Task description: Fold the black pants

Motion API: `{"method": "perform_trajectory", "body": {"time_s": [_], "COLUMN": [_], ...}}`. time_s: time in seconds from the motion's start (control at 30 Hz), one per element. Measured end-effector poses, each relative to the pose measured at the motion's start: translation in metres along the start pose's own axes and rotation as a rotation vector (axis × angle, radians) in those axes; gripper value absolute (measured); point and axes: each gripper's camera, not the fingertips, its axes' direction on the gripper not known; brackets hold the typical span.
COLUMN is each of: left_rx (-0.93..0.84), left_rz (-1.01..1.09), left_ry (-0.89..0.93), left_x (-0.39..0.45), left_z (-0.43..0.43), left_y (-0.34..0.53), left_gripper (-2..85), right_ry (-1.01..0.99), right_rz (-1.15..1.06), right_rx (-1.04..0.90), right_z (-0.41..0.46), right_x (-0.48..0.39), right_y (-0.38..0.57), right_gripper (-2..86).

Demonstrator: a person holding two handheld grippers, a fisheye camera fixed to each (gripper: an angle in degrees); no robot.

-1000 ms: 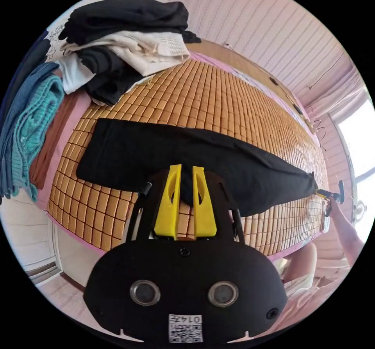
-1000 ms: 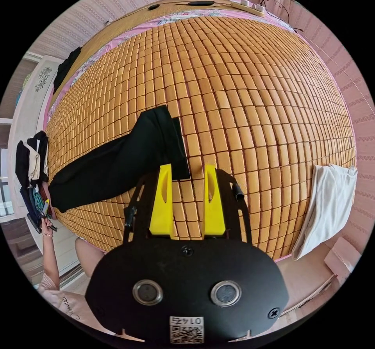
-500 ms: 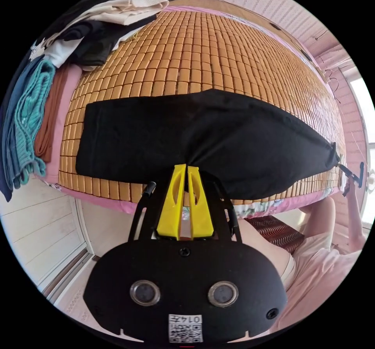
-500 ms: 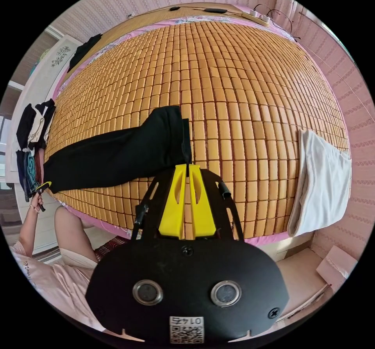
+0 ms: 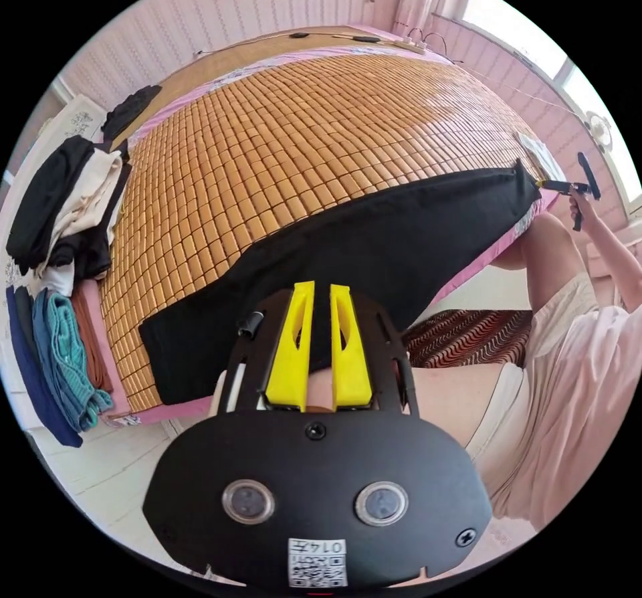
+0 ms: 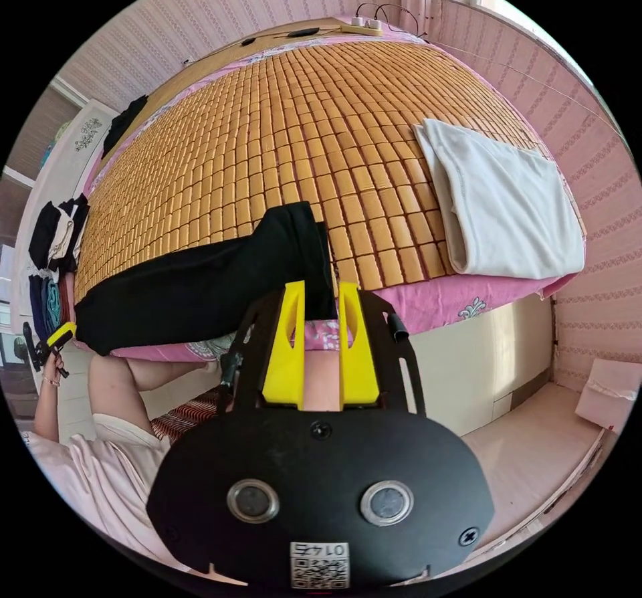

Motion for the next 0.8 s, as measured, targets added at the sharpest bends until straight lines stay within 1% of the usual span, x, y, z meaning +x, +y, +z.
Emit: {"method": "perform_trajectory", "body": {"time_s": [0.03,0.13,0.2,0.27,0.37,0.43,0.5,0.57,0.67,0.7,0.77,0.8], "left_rx": [0.005,0.026,0.028,0.015,0.009,0.005,-0.020,-0.057,-0.134,-0.157,-0.159,-0.162], "left_rz": [0.022,0.082,0.112,0.130,0.138,0.157,0.173,0.187,0.193,0.193,0.214,0.210], "left_ry": [0.012,0.020,0.021,0.041,0.099,0.078,0.059,0.052,0.003,-0.008,0.001,0.008], "left_x": [0.008,0.023,0.030,0.034,0.038,0.042,0.046,0.052,0.057,0.058,0.058,0.057], "left_z": [0.001,-0.005,-0.005,0.000,0.006,0.010,0.019,0.032,0.055,0.061,0.067,0.067], "left_y": [-0.014,-0.038,-0.047,-0.057,-0.071,-0.082,-0.095,-0.111,-0.125,-0.126,-0.127,-0.127], "left_gripper": [4.8,4.9,4.9,5.2,5.8,5.9,6.0,6.2,6.7,6.8,6.3,6.0], "right_ry": [0.042,0.069,0.064,0.014,0.075,0.139,0.176,0.212,0.288,0.291,0.258,0.253], "right_rz": [-0.004,-0.014,0.020,0.040,0.039,-0.063,-0.174,-0.248,-0.232,-0.218,-0.184,-0.176], "right_rx": [-0.044,-0.041,-0.058,-0.060,-0.010,0.083,0.101,0.091,0.020,-0.039,-0.013,-0.032], "right_z": [0.002,-0.015,-0.018,-0.014,-0.020,-0.033,-0.032,-0.023,0.005,0.019,0.018,0.018], "right_x": [-0.004,-0.007,0.002,0.012,0.010,-0.017,-0.045,-0.069,-0.080,-0.078,-0.076,-0.075], "right_y": [-0.002,0.011,0.025,0.035,0.040,0.035,0.025,0.011,-0.010,-0.016,-0.017,-0.017], "right_gripper": [2.8,0.5,0.5,1.3,4.3,5.2,5.3,6.0,7.4,7.1,5.2,2.8]}}
